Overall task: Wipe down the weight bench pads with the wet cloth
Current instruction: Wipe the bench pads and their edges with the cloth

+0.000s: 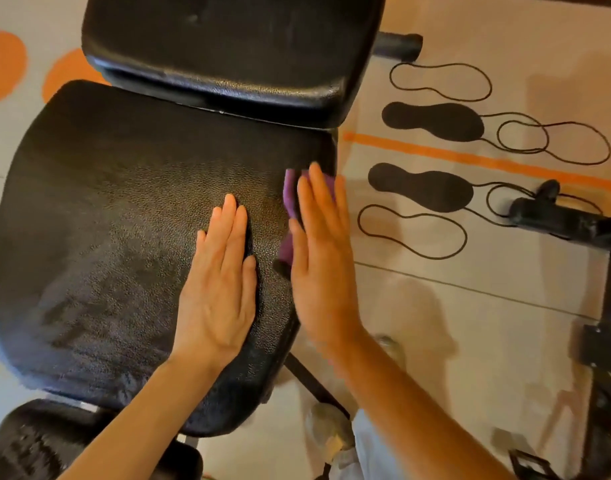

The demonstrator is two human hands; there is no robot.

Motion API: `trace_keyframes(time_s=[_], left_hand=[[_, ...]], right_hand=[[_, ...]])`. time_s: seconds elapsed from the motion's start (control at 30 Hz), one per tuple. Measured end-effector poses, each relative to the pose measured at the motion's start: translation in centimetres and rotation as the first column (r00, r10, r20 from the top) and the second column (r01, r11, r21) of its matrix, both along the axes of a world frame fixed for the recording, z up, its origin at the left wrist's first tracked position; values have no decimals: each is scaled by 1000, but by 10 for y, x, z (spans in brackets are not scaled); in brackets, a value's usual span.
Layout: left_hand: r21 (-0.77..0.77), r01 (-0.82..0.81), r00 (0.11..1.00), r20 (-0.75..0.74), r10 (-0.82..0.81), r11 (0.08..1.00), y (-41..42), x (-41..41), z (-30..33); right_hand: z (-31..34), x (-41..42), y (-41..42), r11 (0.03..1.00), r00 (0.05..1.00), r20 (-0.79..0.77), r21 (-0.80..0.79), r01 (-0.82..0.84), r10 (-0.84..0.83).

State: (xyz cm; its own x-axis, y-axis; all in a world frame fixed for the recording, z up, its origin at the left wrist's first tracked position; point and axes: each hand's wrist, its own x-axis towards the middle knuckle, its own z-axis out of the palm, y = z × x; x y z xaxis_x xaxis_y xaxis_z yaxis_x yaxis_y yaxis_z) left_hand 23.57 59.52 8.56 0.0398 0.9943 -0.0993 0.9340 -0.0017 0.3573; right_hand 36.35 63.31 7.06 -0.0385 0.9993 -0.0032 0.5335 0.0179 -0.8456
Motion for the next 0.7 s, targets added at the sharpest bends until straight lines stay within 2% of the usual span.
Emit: trace_keyframes(time_s=[0.07,0.13,0.2,0.27,0.37,0.47,0.53,0.6,0.7], left_hand=[[1,-5,1000,23,5,1000,0,3,2],[19,-31,998,48,30,999,0,5,4],[10,-63,995,81,62,998,2,6,6],[10,-59,993,103,58,998,9,9,8],[24,-14,990,139,10,1000,27,20,12],[27,35,989,145,-38,999,42,31,9],[25,31,989,147,-34,999,42,36,4],[59,14,991,132,-21,998,40,41,0],[90,3,992,124,-14,996,38,43,-2]], right_hand=[[-4,4,-44,994,992,-73,15,-106,107],[-10,6,-32,985,983,-70,46,-166,169],[-5,6,14,996,993,-77,20,-83,85],[8,10,50,997,968,-246,-72,20,-37],[6,39,53,954,797,-557,-290,76,-233],[-5,75,38,847,528,-703,-528,59,-476],[-15,87,29,823,505,-699,-567,38,-505],[-19,85,25,821,549,-688,-571,-6,-475],[-10,61,34,827,499,-742,-556,-86,-447]])
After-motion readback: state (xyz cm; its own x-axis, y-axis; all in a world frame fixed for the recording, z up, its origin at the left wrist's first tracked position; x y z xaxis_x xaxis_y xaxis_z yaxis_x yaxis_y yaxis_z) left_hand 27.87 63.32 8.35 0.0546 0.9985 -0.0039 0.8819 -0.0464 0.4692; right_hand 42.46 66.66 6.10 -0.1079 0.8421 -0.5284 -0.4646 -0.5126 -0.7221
